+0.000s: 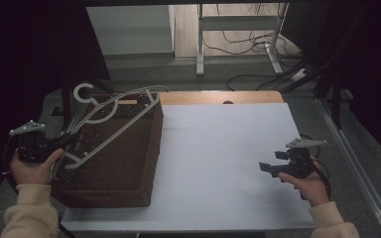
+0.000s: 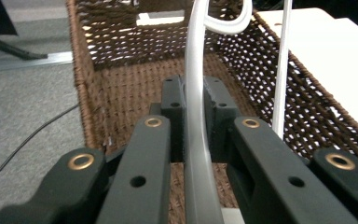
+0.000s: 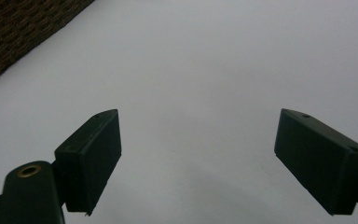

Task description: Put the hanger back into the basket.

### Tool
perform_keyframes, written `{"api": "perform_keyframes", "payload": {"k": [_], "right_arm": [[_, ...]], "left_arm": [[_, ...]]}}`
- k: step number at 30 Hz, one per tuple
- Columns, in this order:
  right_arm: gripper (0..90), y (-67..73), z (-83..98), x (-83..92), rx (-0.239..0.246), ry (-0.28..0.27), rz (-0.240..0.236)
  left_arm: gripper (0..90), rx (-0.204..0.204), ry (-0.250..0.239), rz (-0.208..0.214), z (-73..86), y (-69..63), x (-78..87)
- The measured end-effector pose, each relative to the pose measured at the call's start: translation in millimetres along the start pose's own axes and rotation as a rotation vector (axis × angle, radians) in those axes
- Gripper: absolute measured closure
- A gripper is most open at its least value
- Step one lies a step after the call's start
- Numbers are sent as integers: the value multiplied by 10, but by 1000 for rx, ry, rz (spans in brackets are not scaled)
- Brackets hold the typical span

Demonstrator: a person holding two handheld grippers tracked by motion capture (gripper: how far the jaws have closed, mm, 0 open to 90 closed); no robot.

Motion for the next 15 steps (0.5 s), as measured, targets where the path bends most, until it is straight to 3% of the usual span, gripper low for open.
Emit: {"api": "perform_keyframes", "payload": {"k": [3, 15], "right_arm": [[142, 0, 1, -6, -1, 6, -3], [141, -20, 14, -18, 1, 18, -6]], "left_arm": [[808, 28, -1, -15, 48, 59, -7], [805, 55, 3, -38, 152, 120, -21]]}}
Point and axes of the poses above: each handheld gripper's, and its own axes: x roughly backward along the jaws, z roughly out of its underside, y roughly to its left, the point moved 1 cm from there along -x, roughly forward along the jaws, and after that the axes turned 6 degrees about z, right-handed, at the moved point
